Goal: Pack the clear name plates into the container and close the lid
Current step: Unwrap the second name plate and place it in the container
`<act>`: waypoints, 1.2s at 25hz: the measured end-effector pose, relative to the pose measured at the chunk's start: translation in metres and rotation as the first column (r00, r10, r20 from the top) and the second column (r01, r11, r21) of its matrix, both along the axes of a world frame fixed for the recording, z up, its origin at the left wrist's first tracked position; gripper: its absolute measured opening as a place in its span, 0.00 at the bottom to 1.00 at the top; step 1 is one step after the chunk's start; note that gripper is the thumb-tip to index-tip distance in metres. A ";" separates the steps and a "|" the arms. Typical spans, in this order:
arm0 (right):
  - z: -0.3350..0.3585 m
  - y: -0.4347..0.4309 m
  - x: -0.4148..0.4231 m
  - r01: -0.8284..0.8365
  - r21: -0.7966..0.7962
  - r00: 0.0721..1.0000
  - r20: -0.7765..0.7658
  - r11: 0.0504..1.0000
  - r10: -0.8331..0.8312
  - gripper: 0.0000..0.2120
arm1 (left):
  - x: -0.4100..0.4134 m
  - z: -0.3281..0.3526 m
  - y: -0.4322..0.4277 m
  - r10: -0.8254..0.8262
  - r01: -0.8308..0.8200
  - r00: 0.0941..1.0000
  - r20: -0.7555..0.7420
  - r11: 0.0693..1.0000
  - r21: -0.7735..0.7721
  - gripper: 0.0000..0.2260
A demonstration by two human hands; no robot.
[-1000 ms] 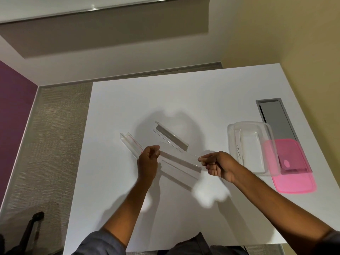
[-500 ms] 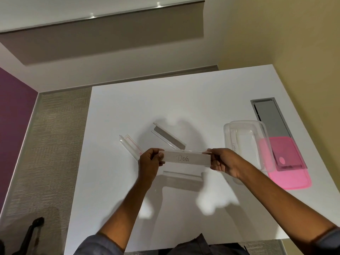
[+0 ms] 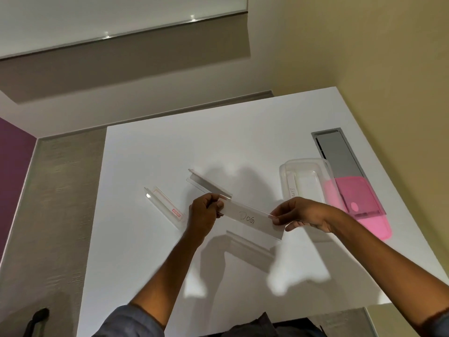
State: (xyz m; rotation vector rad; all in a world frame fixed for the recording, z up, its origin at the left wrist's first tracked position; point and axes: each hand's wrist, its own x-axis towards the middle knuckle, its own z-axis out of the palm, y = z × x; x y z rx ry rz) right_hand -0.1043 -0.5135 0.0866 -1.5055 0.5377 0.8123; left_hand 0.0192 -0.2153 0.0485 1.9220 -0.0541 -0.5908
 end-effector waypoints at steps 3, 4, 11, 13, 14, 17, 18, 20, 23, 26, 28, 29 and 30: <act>0.001 -0.016 -0.015 0.005 -0.006 1.000 0.004 1.000 -0.005 0.16 | -0.002 0.006 -0.025 -0.069 0.069 0.998 0.010 0.998 0.002 0.06; 0.001 -0.022 -0.020 0.016 -0.009 1.000 0.004 1.000 -0.016 0.17 | -0.003 0.008 -0.033 -0.087 0.087 0.996 0.009 0.996 0.003 0.06; 0.001 -0.056 -0.052 0.130 0.026 0.991 0.007 0.991 -0.131 0.21 | -0.003 0.021 -0.107 -0.231 0.230 0.971 0.066 0.973 0.029 0.10; 0.003 -0.063 -0.058 0.167 0.039 0.986 0.012 0.985 -0.168 0.22 | -0.002 0.022 -0.133 -0.247 0.247 0.965 0.084 0.969 0.021 0.12; 0.002 -0.067 -0.060 0.187 0.033 0.982 0.026 0.982 -0.188 0.23 | -0.001 0.021 -0.146 -0.262 0.261 0.961 0.092 0.965 0.022 0.13; -0.003 -0.080 -0.069 0.276 -0.005 0.959 0.064 0.961 -0.275 0.25 | 0.007 0.020 -0.182 -0.300 0.297 0.948 0.105 0.954 0.043 0.10; -0.005 -0.086 -0.073 0.310 -0.010 0.948 0.071 0.951 -0.309 0.25 | 0.009 0.018 -0.195 -0.300 0.297 0.949 0.096 0.954 0.044 0.09; -0.010 -0.096 -0.078 0.351 -0.016 0.934 0.082 0.936 -0.349 0.25 | 0.011 0.015 -0.218 -0.275 0.274 0.959 0.063 0.961 0.037 0.10; -0.016 -0.104 -0.081 0.411 -0.026 0.908 0.106 0.911 -0.406 0.27 | 0.006 0.010 -0.248 -0.210 0.210 0.977 0.036 0.978 0.009 0.13; -0.021 -0.107 -0.076 0.480 -0.054 0.872 0.136 0.876 -0.470 0.23 | -0.008 0.008 -0.267 -0.253 0.252 0.966 0.053 0.967 0.030 0.14; -0.024 -0.107 -0.072 0.527 -0.087 0.847 0.144 0.846 -0.512 0.21 | -0.016 0.002 -0.278 -0.317 0.314 0.947 0.046 0.948 0.061 0.12; -0.026 -0.108 -0.069 0.551 -0.092 0.831 0.142 0.829 -0.537 0.21 | -0.018 -0.003 -0.281 -0.335 0.333 0.942 0.017 0.941 0.065 0.12; -0.029 -0.108 -0.067 0.571 -0.097 0.819 0.143 0.815 -0.556 0.20 | -0.020 -0.011 -0.284 -0.350 0.351 0.936 -0.028 0.934 0.062 0.11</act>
